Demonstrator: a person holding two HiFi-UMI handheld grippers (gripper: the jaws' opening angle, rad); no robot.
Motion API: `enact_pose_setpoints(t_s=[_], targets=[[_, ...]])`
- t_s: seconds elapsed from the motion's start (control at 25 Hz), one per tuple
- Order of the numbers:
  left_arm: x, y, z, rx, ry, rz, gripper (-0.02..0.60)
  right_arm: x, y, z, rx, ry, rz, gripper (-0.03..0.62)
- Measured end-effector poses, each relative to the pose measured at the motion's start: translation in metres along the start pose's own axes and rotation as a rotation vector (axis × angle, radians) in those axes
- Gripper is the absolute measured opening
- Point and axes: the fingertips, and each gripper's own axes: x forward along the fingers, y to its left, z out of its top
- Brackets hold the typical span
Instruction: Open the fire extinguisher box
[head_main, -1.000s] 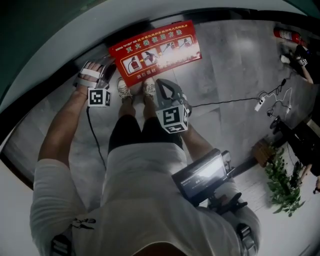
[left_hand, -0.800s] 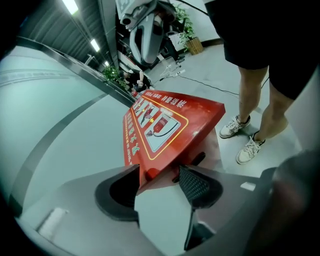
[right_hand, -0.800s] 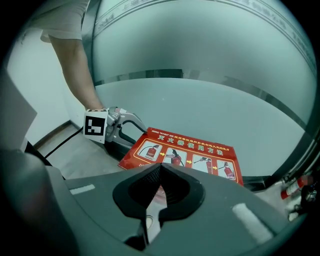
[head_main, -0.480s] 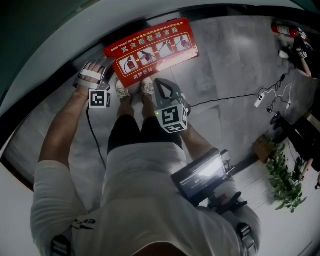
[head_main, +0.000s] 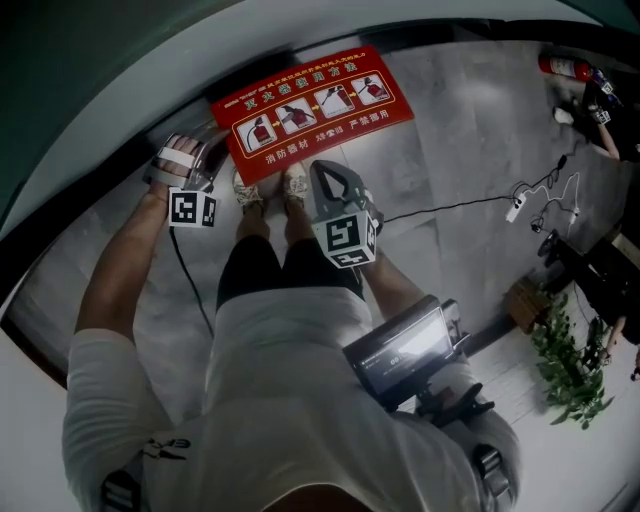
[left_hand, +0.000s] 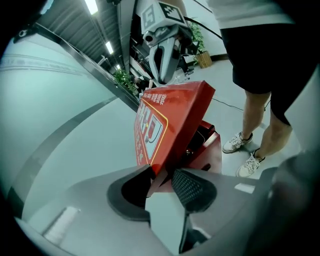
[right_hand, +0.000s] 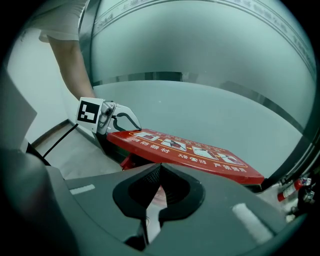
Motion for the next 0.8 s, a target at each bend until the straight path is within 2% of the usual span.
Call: enact_pose_setpoints(t_s=[0.4, 0.6, 0.8], targets=[[-0.005, 0.045, -0.018, -0.280, -0.012, 0.054, 0.083, 0.007, -0.022, 0.032, -0.001, -0.038, -0.045, 0.015], [-0.007, 0.055, -0.025, -0.400, -0.019, 0.005, 0.080, 0.010, -0.035, 0.051, 0.004, -0.059, -0.066, 0.015], [-0.006, 0.068, -0.036, -0.572, -0.022, -0.042, 0.080, 0.013, -0.043, 0.068, 0.012, -0.081, -0.082, 0.015]])
